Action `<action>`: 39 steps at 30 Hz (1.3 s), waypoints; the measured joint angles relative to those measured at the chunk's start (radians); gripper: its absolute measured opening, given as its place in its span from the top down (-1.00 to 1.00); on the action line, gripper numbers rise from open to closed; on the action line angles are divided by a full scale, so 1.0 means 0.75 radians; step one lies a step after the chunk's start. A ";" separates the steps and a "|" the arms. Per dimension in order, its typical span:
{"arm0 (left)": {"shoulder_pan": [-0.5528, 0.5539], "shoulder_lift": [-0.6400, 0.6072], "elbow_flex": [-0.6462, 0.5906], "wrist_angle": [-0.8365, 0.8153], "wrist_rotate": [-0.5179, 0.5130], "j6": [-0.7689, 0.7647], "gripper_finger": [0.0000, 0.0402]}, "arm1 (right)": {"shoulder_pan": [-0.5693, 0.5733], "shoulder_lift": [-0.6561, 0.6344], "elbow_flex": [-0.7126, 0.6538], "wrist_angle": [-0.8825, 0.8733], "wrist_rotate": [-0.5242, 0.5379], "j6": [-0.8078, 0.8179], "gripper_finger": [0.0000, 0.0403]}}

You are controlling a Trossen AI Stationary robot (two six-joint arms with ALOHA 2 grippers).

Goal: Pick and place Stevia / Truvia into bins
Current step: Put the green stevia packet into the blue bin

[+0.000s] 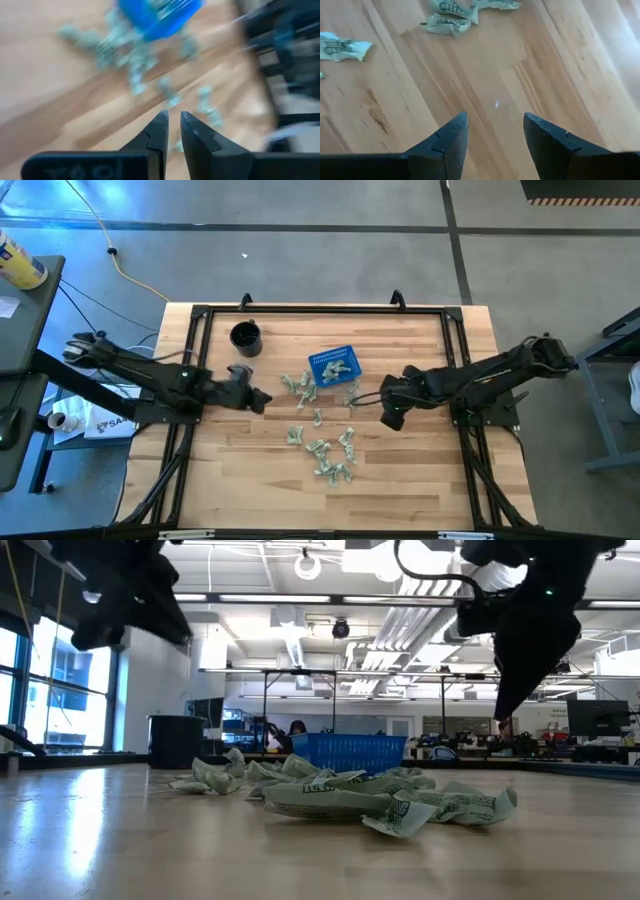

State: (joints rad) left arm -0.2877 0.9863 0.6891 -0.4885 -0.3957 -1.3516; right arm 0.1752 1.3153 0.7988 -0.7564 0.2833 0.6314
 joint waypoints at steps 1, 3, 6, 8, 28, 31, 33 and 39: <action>-0.016 0.078 0.065 -0.090 0.011 -0.043 0.57 | 0.005 -0.020 -0.027 0.028 0.006 -0.002 0.09; -0.048 0.232 0.166 -0.219 0.052 -0.132 0.52 | 0.013 -0.055 -0.081 0.097 0.019 -0.012 0.09; -0.074 0.436 0.265 -0.229 0.128 -0.253 0.36 | 0.012 -0.093 -0.137 0.195 0.022 -0.054 0.09; -0.074 0.546 0.305 -0.185 0.182 -0.308 0.22 | 0.012 -0.108 -0.158 0.238 0.021 -0.095 0.09; -0.018 0.964 0.375 -0.040 0.294 -0.454 -0.02 | 0.012 -0.117 -0.159 0.291 0.105 -0.190 0.09; 0.012 0.993 0.375 0.009 0.309 -0.395 0.13 | 0.009 -0.116 -0.159 0.298 0.107 -0.180 0.09; 0.031 1.005 0.375 0.036 0.341 -0.337 0.25 | 0.008 -0.117 -0.159 0.297 0.108 -0.156 0.09; 0.075 0.988 0.374 -0.043 0.403 -0.173 0.73 | 0.008 -0.116 -0.159 0.301 0.108 -0.072 0.09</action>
State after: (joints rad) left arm -0.2313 1.7271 0.9696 -0.5205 -0.0936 -1.4815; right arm 0.1814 1.2282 0.6796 -0.5308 0.3645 0.5776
